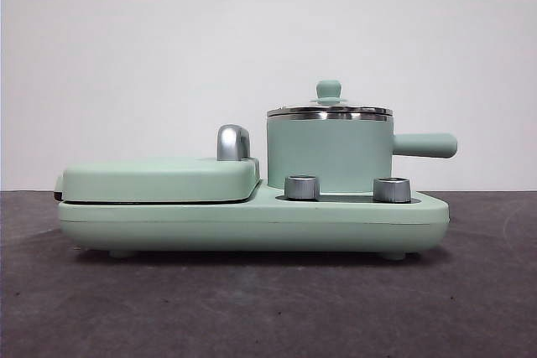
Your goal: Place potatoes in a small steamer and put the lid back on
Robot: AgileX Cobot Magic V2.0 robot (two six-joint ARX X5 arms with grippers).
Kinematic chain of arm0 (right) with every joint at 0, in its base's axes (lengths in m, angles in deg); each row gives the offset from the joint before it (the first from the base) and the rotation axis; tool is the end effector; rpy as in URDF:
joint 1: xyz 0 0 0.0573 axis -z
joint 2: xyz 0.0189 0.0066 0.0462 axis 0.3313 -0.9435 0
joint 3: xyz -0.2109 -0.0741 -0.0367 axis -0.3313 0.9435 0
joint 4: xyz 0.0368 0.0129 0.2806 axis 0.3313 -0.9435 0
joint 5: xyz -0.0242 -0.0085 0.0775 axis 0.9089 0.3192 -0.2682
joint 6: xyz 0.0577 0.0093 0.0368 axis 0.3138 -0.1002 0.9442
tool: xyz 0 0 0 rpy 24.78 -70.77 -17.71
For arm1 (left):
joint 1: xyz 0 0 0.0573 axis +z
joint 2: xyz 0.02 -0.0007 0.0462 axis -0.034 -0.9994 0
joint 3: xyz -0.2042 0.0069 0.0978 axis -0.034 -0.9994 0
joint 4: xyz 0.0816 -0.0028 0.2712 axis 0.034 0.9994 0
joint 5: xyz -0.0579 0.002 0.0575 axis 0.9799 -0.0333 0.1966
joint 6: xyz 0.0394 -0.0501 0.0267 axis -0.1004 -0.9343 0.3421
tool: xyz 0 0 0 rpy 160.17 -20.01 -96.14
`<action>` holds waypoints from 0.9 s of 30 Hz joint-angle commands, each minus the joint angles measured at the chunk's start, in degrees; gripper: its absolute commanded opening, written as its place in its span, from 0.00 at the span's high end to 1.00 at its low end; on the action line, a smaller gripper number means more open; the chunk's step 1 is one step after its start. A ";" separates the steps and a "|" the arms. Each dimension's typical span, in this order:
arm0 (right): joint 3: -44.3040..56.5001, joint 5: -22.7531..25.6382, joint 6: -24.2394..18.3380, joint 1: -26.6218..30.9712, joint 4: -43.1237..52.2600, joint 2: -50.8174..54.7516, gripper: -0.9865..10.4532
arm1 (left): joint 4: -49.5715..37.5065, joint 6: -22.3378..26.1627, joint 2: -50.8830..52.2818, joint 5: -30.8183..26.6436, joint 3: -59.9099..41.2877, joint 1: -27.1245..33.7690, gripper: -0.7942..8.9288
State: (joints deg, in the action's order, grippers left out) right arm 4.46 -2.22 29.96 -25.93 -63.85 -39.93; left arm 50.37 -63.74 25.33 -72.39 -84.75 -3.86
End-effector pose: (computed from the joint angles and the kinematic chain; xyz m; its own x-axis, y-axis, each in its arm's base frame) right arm 0.1102 0.0993 0.3258 0.6912 0.4700 -0.5490 -0.4445 0.8754 0.1898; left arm 0.1862 -0.0165 0.1545 0.9878 -0.0511 -0.1468 0.0381 0.9952 -0.0901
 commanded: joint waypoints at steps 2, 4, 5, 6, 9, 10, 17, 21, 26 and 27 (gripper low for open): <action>-0.55 0.24 -0.59 -0.46 0.61 -0.28 0.90 | -0.92 0.28 0.07 0.00 -1.07 -0.11 0.89; -0.55 0.24 -0.61 -0.46 0.63 -0.28 0.90 | -0.90 0.28 0.07 0.00 -1.07 -0.11 0.89; -0.55 0.22 -0.61 -0.46 0.61 -0.28 0.90 | -0.90 0.28 0.07 0.00 -1.07 -0.11 0.89; -0.55 0.24 -0.59 -0.46 0.61 -0.28 0.90 | -0.92 0.28 0.07 0.00 -1.07 -0.11 0.89; -0.55 0.24 -0.59 -0.46 0.63 -0.28 0.90 | -0.90 0.28 0.07 0.00 -1.07 -0.11 0.89; -0.42 0.13 -0.59 -0.55 0.85 -0.09 0.90 | -0.92 0.28 0.07 0.00 -1.07 -0.11 0.89; 4.46 0.66 -0.87 14.95 6.73 3.83 0.90 | -0.90 0.28 0.07 0.00 -1.07 -0.11 0.89; 17.00 1.11 -3.65 29.27 21.86 9.66 0.90 | -0.92 0.28 0.07 0.02 -1.07 -0.11 0.89; 34.88 -1.79 -14.75 41.20 36.39 20.17 0.90 | -0.92 0.28 0.07 0.02 -1.07 -0.11 0.89; 37.53 -2.12 -16.52 42.53 37.33 21.77 0.90 | -0.92 0.28 0.07 0.00 -1.07 -0.11 0.89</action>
State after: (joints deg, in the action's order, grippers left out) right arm 39.83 -3.92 19.16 16.02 -27.53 -18.86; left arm 50.37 -63.65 25.33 -72.36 -84.75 -3.86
